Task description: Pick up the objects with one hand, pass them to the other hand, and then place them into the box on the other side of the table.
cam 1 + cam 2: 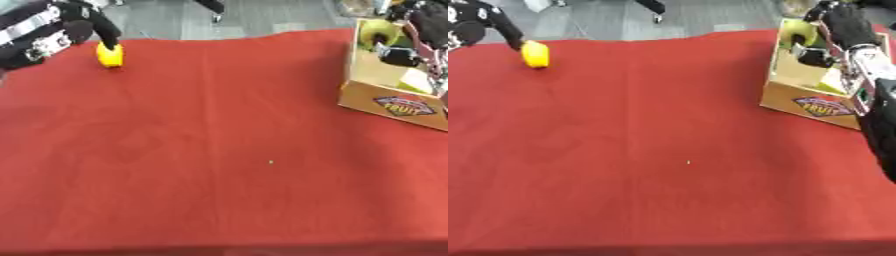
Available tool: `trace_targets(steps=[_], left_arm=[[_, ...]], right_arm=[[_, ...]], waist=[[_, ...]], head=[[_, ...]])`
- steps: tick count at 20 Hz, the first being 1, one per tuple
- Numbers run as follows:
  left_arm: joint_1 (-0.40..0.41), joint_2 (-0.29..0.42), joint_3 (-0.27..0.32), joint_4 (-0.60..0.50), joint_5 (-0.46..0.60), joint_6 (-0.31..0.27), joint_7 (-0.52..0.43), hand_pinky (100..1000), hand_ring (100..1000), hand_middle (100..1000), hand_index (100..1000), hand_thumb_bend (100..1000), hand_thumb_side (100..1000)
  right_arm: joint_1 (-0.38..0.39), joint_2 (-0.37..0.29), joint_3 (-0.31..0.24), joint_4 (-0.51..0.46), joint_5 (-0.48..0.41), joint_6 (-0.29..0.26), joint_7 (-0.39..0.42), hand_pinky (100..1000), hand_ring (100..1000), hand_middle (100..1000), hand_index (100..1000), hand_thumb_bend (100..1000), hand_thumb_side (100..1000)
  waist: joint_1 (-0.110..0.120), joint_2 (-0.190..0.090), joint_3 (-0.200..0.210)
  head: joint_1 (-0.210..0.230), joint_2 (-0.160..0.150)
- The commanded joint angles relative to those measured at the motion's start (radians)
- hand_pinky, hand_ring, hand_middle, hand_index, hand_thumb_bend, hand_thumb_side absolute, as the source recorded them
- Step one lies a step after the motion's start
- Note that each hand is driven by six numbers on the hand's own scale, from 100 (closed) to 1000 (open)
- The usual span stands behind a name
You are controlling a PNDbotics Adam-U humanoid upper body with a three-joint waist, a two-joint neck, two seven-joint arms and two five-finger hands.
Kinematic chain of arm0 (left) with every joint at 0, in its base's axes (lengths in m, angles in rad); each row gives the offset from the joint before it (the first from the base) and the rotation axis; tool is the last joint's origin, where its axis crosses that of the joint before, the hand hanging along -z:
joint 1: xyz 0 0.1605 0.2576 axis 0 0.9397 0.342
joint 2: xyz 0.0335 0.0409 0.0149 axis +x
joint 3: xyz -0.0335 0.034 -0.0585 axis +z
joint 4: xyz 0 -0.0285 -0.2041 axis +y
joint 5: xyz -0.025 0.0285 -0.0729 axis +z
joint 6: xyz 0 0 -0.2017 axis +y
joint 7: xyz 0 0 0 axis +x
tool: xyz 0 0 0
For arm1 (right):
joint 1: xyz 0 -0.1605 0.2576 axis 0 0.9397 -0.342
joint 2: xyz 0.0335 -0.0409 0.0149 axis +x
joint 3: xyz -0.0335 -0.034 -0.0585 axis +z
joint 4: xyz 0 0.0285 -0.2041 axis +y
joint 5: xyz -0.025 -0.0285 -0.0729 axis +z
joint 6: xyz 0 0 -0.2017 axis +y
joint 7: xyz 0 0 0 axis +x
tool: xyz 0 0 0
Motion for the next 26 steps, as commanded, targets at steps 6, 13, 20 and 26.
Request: trace_targets(steps=[6,13,20,26], left_arm=[[0.018,0.065,0.077,0.051,-0.049,0.017,0.046,752,589,576,745,130,983],[-0.015,0.104,0.157,0.194,-0.273,0.029,0.201,747,601,591,751,190,822],[-0.132,0.048,0.236,0.473,-0.674,0.148,0.585,764,652,644,796,360,654],[-0.222,-0.019,0.344,0.728,-0.792,0.344,0.956,794,709,702,828,436,797]], right_arm=[[0.002,-0.08,-0.039,-0.056,-0.003,-0.033,-0.039,827,837,717,961,285,804],[0.161,-0.079,-0.019,-0.618,-0.232,-0.093,-0.022,832,826,659,901,138,216],[0.303,0.136,0.021,-1.157,-0.334,-0.108,0.096,836,815,614,874,100,164],[0.321,0.287,0.075,-1.268,-0.392,-0.153,0.155,831,817,573,851,100,194]], waist=[[0.005,0.002,-0.017],[-0.014,0.013,-0.066],[-0.034,0.029,-0.14],[-0.05,0.088,-0.244]], head=[[0.013,-0.003],[0.09,-0.003],[0.228,-0.029],[0.352,-0.095]])
